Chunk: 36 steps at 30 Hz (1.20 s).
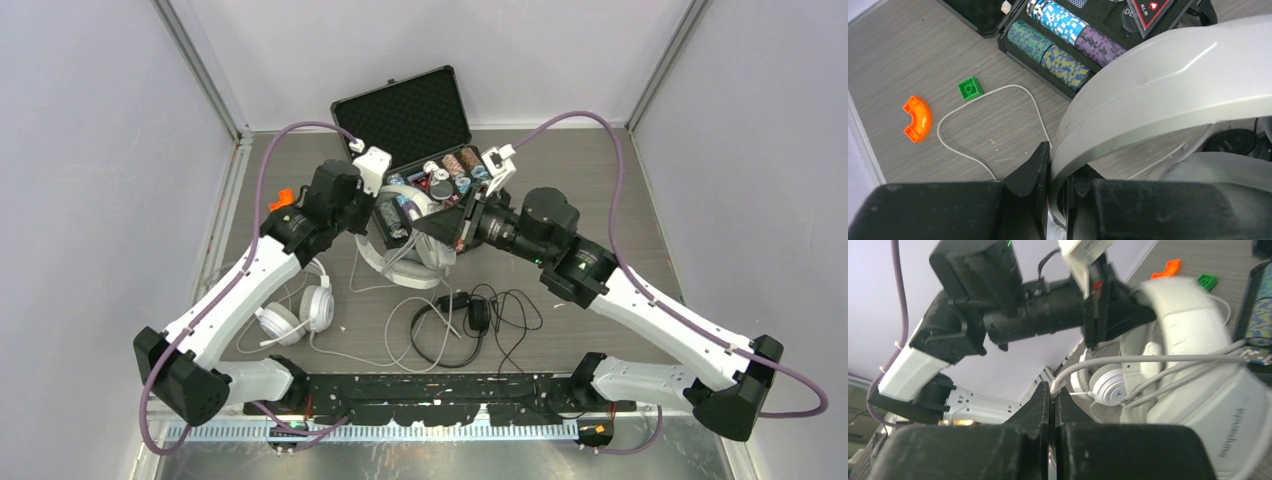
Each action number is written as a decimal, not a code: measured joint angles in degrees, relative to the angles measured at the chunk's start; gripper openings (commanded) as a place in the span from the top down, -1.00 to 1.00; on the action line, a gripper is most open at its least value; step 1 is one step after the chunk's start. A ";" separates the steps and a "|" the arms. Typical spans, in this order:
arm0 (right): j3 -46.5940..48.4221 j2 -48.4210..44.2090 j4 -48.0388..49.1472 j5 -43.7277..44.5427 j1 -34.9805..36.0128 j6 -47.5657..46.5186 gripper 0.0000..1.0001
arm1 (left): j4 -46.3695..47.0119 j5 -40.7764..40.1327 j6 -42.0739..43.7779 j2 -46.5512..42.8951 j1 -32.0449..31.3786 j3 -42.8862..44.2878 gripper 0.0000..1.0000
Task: Wrap the headphones
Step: Wrap the headphones cable around the headphones.
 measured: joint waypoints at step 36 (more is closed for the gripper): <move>-13.60 0.31 4.74 28.94 18.71 -27.80 0.07 | -4.96 -3.04 -40.46 5.81 0.79 12.52 1.00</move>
